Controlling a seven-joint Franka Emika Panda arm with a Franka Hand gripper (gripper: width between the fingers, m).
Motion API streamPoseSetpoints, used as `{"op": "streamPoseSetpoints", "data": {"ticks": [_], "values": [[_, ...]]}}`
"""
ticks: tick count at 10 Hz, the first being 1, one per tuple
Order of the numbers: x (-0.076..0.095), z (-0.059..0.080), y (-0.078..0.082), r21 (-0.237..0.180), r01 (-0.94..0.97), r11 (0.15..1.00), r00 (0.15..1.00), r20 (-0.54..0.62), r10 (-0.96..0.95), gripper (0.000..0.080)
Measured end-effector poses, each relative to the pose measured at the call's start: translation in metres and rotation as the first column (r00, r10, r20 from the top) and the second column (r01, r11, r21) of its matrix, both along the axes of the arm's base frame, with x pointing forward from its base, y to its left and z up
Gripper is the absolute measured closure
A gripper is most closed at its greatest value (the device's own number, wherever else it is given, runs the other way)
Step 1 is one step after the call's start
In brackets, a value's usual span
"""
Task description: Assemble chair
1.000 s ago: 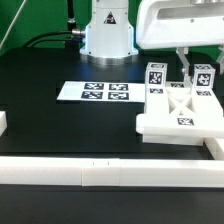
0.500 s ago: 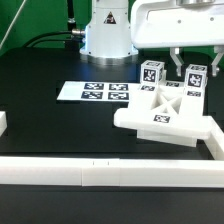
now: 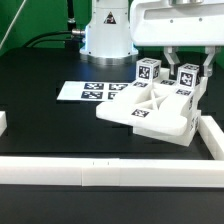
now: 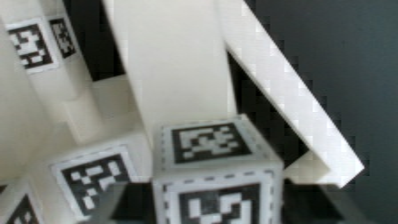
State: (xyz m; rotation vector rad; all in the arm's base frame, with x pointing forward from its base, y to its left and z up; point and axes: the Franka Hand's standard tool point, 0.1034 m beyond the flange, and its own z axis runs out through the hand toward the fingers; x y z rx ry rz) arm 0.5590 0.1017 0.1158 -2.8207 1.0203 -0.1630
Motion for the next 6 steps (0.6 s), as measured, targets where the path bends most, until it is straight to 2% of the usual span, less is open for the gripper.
{"op": "streamPoseSetpoints", "data": {"ticks": [1,2,3,4,6], "values": [[0.000,0.002,0.001,-0.001,-0.010,1.000,1.000,0.003,0.010,0.0339],[0.001,0.007,0.002,0.002,-0.017,1.000,1.000,0.008,0.017,0.0196],[0.002,0.013,0.002,0.004,-0.028,1.000,1.000,0.011,0.028,0.0164],[0.002,0.020,0.003,0.008,-0.033,0.999,0.999,0.011,0.033,0.0164],[0.002,0.017,0.003,0.007,-0.033,0.999,0.999,0.009,0.033,0.0151]]}}
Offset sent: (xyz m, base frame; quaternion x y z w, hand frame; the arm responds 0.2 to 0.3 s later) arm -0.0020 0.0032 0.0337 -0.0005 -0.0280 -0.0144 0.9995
